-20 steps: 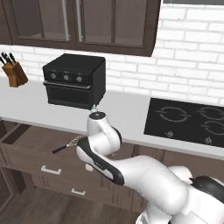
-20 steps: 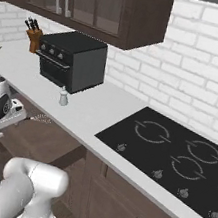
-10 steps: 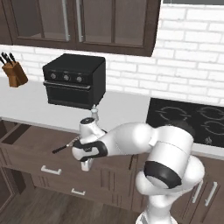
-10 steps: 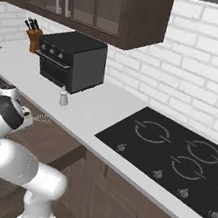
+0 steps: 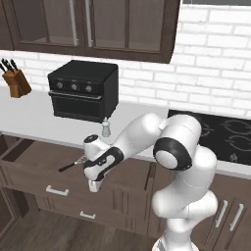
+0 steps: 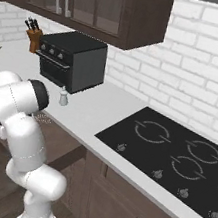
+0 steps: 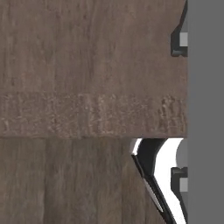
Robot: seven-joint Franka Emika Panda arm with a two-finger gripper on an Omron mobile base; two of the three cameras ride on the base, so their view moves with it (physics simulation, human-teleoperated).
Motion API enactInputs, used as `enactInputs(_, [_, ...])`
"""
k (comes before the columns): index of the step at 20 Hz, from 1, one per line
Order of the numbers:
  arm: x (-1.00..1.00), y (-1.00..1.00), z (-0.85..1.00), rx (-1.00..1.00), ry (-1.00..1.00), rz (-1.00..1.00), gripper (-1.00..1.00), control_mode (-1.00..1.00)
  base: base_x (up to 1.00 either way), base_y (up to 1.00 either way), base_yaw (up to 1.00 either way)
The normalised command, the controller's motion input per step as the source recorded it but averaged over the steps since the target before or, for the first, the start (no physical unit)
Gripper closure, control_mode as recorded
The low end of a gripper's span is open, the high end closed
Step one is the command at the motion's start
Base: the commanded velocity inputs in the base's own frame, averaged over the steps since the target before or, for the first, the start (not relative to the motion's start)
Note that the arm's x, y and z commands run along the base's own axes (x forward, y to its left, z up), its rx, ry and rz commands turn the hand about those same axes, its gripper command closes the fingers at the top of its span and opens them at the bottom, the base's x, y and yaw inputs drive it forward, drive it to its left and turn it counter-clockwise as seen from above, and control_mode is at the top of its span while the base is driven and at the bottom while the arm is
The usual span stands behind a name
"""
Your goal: Pick the whisk from the drawer and place it on the counter.
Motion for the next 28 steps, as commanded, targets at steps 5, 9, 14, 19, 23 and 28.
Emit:
enactInputs(5, [0.19, -0.03, -0.23, -0.02, 0.00, 0.01, -1.00, -1.00, 0.00, 0.00, 0.00])
enactInputs(9, [-0.77, -0.06, -0.23, -0.08, 0.01, 0.09, -1.00, -1.00, 0.00, 0.00, 0.00])
enactInputs(14, [-1.00, -0.17, -0.26, -0.01, 0.00, 0.17, -1.00, -1.00, 0.00, 0.00, 0.00])
enactInputs(19, [-1.00, -0.08, -0.08, 0.00, -0.07, 0.26, -1.00, -1.00, 0.00, 0.00, 0.00])
enactInputs(23, [-1.00, 0.00, 0.00, 0.00, -0.14, 0.32, -1.00, -1.00, 0.00, 0.00, 0.00])
enactInputs(28, [-1.00, 0.29, 0.30, -0.01, -0.08, 0.25, -1.00, -1.00, 0.00, 0.00, 0.00])
